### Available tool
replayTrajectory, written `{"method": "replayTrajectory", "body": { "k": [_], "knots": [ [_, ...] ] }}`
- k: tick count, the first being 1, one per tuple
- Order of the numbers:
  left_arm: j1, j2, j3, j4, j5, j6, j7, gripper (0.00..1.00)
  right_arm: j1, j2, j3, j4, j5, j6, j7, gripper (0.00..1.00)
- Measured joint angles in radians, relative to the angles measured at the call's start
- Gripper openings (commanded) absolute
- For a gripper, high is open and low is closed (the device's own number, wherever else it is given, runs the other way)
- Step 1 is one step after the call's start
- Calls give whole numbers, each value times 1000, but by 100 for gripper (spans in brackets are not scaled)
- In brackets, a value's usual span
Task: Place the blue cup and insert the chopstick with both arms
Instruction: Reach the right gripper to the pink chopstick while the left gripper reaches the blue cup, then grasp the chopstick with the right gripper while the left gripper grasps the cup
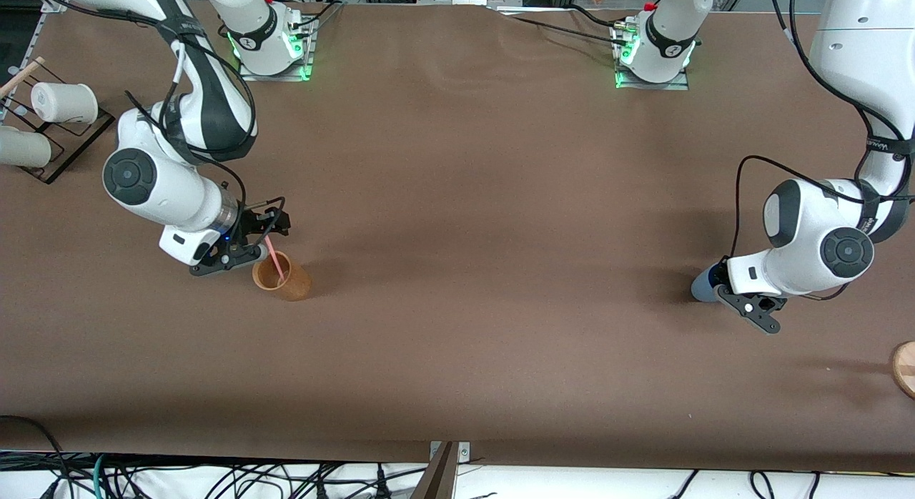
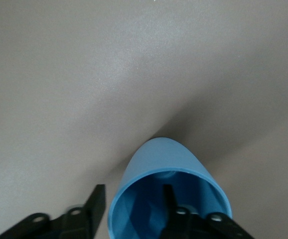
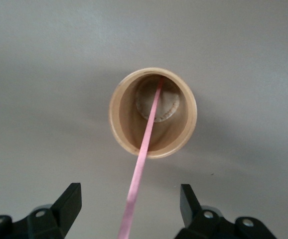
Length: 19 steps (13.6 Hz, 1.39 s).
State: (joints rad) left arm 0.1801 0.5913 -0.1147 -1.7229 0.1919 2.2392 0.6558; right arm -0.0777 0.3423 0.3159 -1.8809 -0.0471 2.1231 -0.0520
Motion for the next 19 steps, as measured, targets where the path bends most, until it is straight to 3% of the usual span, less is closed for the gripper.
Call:
{"method": "replayTrajectory", "body": {
  "k": [6, 8, 11, 15, 19],
  "knots": [
    [-3, -6, -27, 20, -2, -3, -22, 0, 0, 36, 0, 1, -10, 49, -15, 29],
    [-5, -23, -94, 46, -4, -76, -125, 0, 0, 38, 0, 1, -10, 51, -16, 16],
    [-14, -55, -255, 97, -5, -254, -427, 0, 0, 38, 0, 2, -10, 52, -17, 0],
    [-65, -53, -448, 96, -6, -294, -863, 0, 0, 38, 0, 6, -11, 52, -17, 0],
    [-262, 16, -461, 90, -5, -200, -1146, 0, 0, 27, 0, 51, -11, -15, -19, 0]
  ]
}}
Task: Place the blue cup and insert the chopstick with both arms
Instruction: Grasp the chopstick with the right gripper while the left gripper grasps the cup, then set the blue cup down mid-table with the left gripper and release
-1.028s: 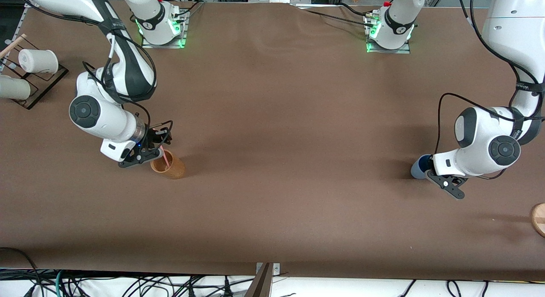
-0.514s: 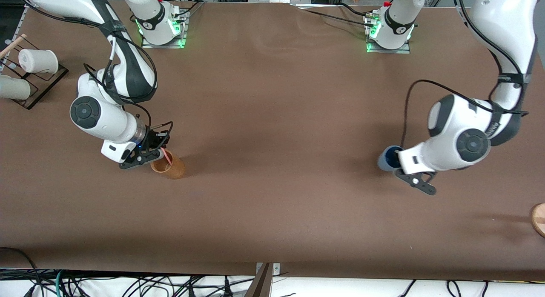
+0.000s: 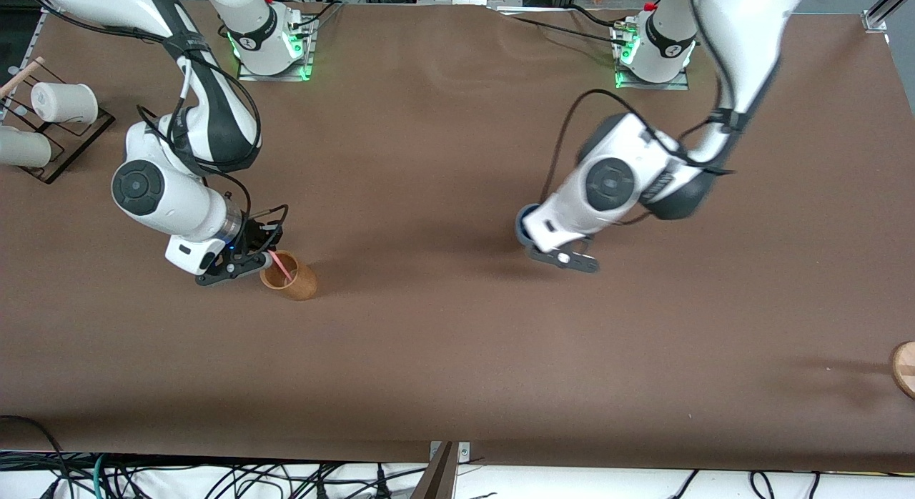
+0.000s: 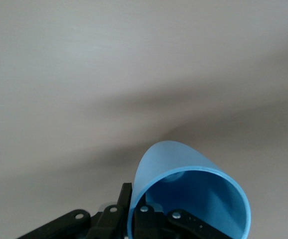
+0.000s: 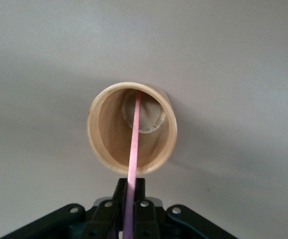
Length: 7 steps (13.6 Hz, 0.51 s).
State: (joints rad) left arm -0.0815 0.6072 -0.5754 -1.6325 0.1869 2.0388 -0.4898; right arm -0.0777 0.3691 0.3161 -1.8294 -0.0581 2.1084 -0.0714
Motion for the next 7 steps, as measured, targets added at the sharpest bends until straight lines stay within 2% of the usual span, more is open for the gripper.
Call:
{"method": "replayTrajectory", "body": {
  "k": [1, 2, 3, 4, 7],
  "knots": [
    [-29, 31, 2, -2, 0, 36, -21, 0, 0, -10, 2, 29, 0, -57, -1, 0],
    [-50, 60, 6, -2, 1, 61, -32, 11, 0, -27, 6, 58, 0, -123, -1, 0],
    [-68, 81, 16, -2, 3, 76, -36, 74, 0, -51, 12, 85, 0, -191, -1, 0],
    [-81, 92, 27, -1, 6, 85, -38, 100, 0, -79, 19, 107, 1, -257, -1, 0],
    [-87, 93, 36, 12, 9, 100, -38, 100, 1, -164, 58, 158, 1, -425, -1, 0]
  ]
}}
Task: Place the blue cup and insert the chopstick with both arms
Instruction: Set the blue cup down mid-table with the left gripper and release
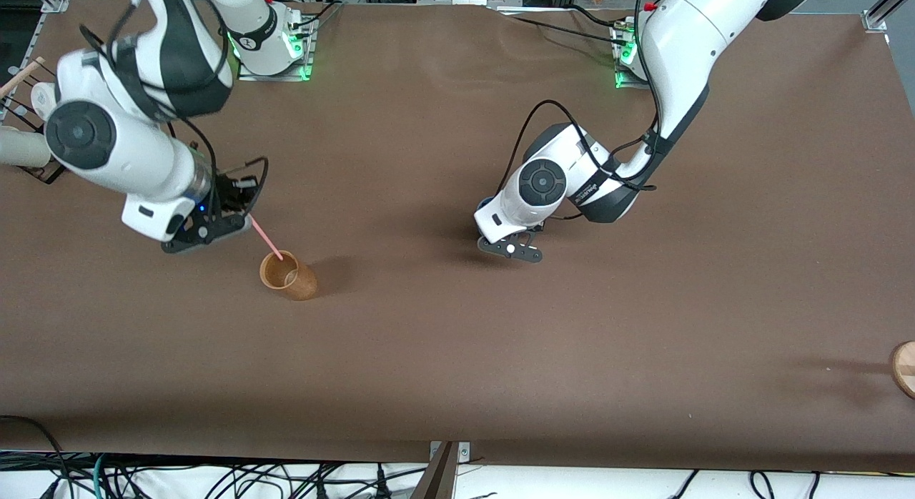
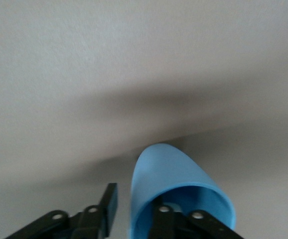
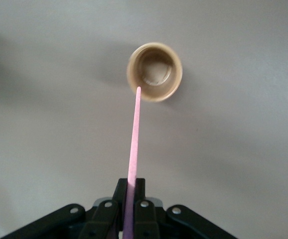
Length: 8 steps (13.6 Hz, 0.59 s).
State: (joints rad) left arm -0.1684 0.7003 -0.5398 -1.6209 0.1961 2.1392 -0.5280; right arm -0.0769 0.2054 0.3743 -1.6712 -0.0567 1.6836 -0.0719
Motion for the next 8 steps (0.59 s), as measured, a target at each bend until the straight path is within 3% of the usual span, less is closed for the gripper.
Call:
{"method": "replayTrajectory", "body": {
  "k": [4, 8],
  "knots": [
    [25, -69, 3, 34, 1, -26, 0, 100, 0, -34, 64, 72, 31, -136, 73, 0],
    [131, -262, 4, 106, 1, -254, 81, 100, 36, -11, 143, 74, 70, -132, 308, 0]
  ]
}}
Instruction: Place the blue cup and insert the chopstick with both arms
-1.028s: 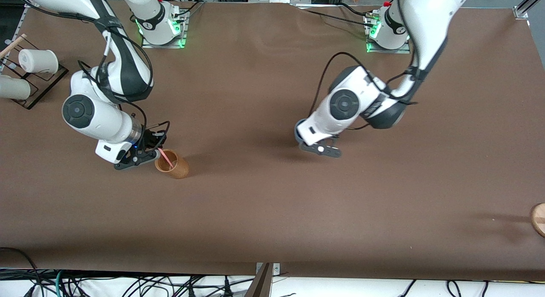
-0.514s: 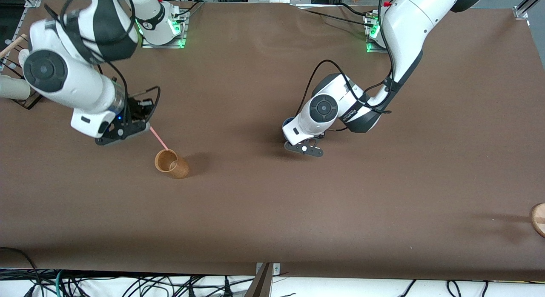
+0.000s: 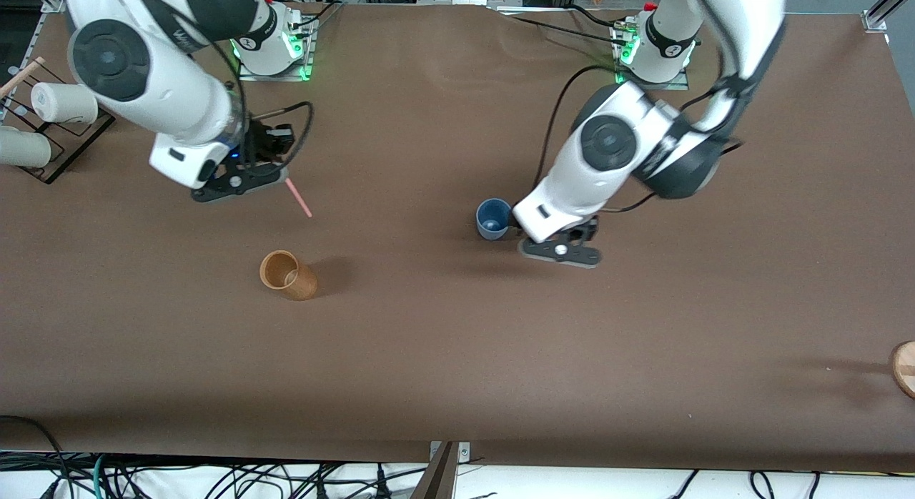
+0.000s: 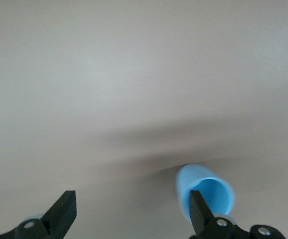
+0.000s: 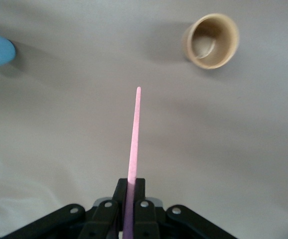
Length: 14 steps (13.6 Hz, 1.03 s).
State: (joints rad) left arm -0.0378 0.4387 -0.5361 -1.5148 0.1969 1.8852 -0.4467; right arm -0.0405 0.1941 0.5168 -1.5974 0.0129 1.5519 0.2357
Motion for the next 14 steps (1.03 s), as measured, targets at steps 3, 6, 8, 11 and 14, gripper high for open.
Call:
{"method": "replayTrajectory", "body": {
  "k": [3, 6, 8, 11, 14],
  "knots": [
    [90, -59, 5, 99, 0, -239, 126, 100, 139, 57, 8, 5, 18, 87, 217, 0],
    [177, -73, 8, 144, -6, -275, 198, 100, 315, 163, -6, 81, 18, 174, 438, 0],
    [189, -112, 74, 149, -38, -277, 271, 100, 411, 258, -18, 189, 17, 192, 554, 0],
    [55, -221, 337, 86, -74, -258, 364, 100, 518, 386, -23, 330, -14, 235, 681, 0],
    [13, -346, 443, -104, -191, -146, 392, 100, 560, 454, -27, 361, -51, 269, 719, 0]
  ]
}}
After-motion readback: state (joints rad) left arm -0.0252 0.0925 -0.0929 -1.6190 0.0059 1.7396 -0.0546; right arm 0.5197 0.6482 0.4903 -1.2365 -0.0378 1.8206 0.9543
